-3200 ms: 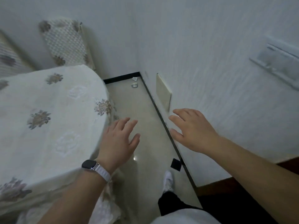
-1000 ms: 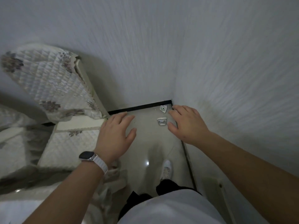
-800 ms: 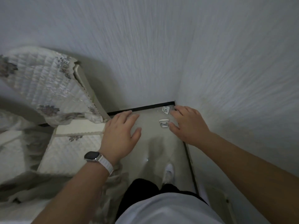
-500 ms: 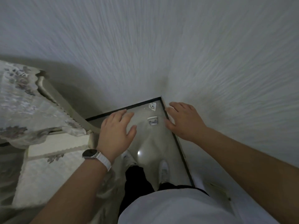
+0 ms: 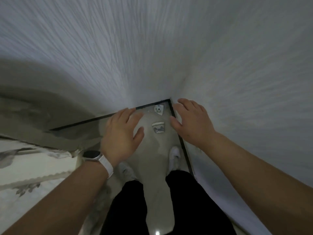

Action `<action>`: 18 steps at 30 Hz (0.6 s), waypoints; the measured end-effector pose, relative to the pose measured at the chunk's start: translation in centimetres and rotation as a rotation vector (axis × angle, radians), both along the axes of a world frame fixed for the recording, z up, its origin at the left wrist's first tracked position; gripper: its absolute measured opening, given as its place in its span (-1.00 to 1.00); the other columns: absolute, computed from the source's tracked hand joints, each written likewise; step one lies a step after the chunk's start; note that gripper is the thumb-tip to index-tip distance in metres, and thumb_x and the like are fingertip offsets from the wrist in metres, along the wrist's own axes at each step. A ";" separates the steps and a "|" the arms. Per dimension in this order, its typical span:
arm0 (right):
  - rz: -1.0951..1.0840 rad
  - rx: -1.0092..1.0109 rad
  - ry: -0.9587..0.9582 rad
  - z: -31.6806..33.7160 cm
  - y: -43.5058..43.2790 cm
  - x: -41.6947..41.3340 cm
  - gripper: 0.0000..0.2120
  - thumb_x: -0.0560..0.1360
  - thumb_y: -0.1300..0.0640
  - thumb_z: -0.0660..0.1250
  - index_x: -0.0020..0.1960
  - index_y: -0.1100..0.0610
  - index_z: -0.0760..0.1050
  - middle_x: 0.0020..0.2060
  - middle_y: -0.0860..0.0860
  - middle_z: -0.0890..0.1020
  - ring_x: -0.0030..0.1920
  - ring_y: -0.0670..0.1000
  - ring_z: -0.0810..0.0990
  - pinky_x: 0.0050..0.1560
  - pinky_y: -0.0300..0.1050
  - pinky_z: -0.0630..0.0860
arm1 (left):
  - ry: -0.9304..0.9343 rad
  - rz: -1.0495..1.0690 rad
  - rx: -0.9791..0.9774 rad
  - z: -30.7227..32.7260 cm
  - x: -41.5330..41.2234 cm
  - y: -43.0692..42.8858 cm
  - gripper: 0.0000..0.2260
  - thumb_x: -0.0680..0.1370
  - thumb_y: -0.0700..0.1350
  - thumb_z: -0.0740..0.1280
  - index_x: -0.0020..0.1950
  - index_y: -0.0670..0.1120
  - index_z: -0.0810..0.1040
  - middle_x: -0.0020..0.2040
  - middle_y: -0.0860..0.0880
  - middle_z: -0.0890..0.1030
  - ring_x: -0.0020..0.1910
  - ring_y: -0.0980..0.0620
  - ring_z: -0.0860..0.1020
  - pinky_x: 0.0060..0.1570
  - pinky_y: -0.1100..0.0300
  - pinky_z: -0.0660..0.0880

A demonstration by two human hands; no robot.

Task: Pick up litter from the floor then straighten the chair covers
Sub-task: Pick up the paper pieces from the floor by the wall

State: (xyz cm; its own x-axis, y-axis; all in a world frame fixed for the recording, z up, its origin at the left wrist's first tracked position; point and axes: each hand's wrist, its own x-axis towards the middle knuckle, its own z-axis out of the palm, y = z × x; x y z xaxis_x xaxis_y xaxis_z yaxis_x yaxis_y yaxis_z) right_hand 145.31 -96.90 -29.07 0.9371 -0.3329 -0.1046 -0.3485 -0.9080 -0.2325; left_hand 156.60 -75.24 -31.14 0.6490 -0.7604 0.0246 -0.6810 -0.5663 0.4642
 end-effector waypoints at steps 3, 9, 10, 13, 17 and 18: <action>0.024 0.013 -0.010 -7.6 -2.2 2.1 -0.56 0.49 -0.10 0.16 0.20 0.14 0.54 0.24 0.11 0.55 0.17 0.16 0.52 0.14 0.04 0.40 | 0.014 0.024 0.013 -6.7 1.4 -2.1 -0.59 0.53 0.04 0.27 0.33 -0.09 0.54 0.31 -0.16 0.54 0.30 -0.21 0.47 0.24 -0.09 0.38; 0.081 0.013 -0.021 -24.4 -5.5 4.0 -0.62 0.47 -0.04 0.26 0.15 0.18 0.55 0.19 0.15 0.57 0.12 0.20 0.54 0.12 0.09 0.43 | 0.046 0.003 0.054 -23.3 2.1 -6.1 -0.58 0.52 0.03 0.28 0.34 -0.08 0.54 0.29 -0.17 0.54 0.28 -0.20 0.47 0.22 -0.10 0.42; 0.089 0.006 -0.019 -27.1 -6.0 4.2 -0.62 0.47 -0.04 0.26 0.16 0.18 0.55 0.18 0.16 0.57 0.11 0.20 0.55 0.10 0.08 0.43 | 0.053 -0.005 0.061 -26.3 2.1 -6.6 -0.58 0.52 0.03 0.29 0.33 -0.08 0.54 0.29 -0.18 0.54 0.27 -0.21 0.48 0.21 -0.11 0.42; 0.131 0.003 0.017 -35.3 -7.6 4.9 -0.56 0.48 -0.08 0.18 0.19 0.19 0.53 0.17 0.16 0.56 0.09 0.21 0.54 0.07 0.09 0.44 | 0.063 -0.033 0.069 -35.3 1.9 -7.9 -0.58 0.52 0.03 0.29 0.33 -0.10 0.54 0.28 -0.20 0.55 0.25 -0.24 0.49 0.19 -0.11 0.43; 0.231 -0.008 0.082 -46.2 -10.2 6.3 -0.51 0.50 -0.10 0.15 0.23 0.22 0.52 0.14 0.19 0.57 0.06 0.23 0.55 0.04 0.11 0.47 | 0.073 -0.045 0.062 -46.6 2.3 -9.7 -0.61 0.54 0.03 0.28 0.31 -0.11 0.56 0.27 -0.19 0.56 0.24 -0.24 0.51 0.16 -0.12 0.47; 0.278 -0.024 0.114 -48.6 -10.9 6.8 -0.50 0.50 -0.11 0.13 0.22 0.23 0.52 0.11 0.20 0.57 0.02 0.23 0.55 0.00 0.09 0.47 | 0.077 -0.039 0.063 -49.0 2.3 -10.2 -0.61 0.54 0.04 0.27 0.30 -0.11 0.56 0.27 -0.19 0.56 0.23 -0.24 0.52 0.16 -0.11 0.47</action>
State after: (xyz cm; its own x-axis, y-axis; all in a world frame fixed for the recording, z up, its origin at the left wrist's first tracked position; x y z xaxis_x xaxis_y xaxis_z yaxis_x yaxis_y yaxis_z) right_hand 152.16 -107.78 -77.68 0.9755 -0.0685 -0.2093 -0.1079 -0.9772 -0.1831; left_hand 158.86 -85.44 -80.13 0.6168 -0.7837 -0.0733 -0.6668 -0.5698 0.4803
